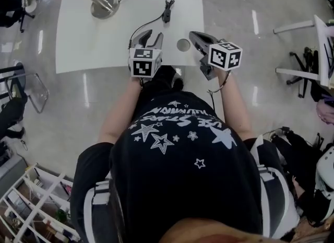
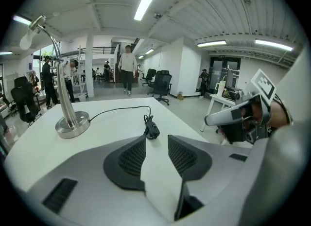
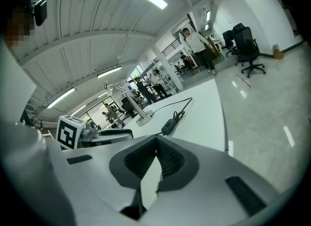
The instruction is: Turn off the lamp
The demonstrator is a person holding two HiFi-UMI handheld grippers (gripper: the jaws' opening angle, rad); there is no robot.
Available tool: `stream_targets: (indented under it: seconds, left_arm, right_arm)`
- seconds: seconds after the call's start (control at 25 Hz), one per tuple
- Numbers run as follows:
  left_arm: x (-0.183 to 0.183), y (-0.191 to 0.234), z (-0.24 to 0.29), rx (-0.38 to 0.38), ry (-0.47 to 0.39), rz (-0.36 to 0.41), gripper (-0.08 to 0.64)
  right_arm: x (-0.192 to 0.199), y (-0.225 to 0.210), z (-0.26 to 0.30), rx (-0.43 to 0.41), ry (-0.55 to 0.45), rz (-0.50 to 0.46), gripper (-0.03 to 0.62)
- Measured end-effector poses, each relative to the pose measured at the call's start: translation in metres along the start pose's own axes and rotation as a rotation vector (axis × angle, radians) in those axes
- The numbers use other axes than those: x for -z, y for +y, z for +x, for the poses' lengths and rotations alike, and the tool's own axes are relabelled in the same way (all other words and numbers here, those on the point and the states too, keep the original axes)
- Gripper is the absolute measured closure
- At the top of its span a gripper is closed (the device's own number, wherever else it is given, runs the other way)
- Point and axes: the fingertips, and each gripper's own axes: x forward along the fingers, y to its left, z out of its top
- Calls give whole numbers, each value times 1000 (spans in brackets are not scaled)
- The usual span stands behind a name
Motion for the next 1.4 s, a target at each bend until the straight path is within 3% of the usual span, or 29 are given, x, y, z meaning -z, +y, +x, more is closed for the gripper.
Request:
stream_targets:
  seconds: [0.32,0.52,0.84,1.12,1.4]
  left_arm:
    - [-13,-2,-29,26,-34,49,408]
    - [-19,2,-27,105,-49,63,408]
    - [-36,52,-39,202,-90,76,418]
    - [-45,102,-49,262,-118,88,490]
    - [-42,140,-57,344,-111,103,534]
  right_arm:
    - [22,16,-1,-1,-31,38,586]
    - [24,17,3,48,-55,57,586]
    - [-8,53,30,144,-177,74,586]
    - [-19,95,67,207,-216,44,586]
    - [-15,119,97,284,-240,75,586]
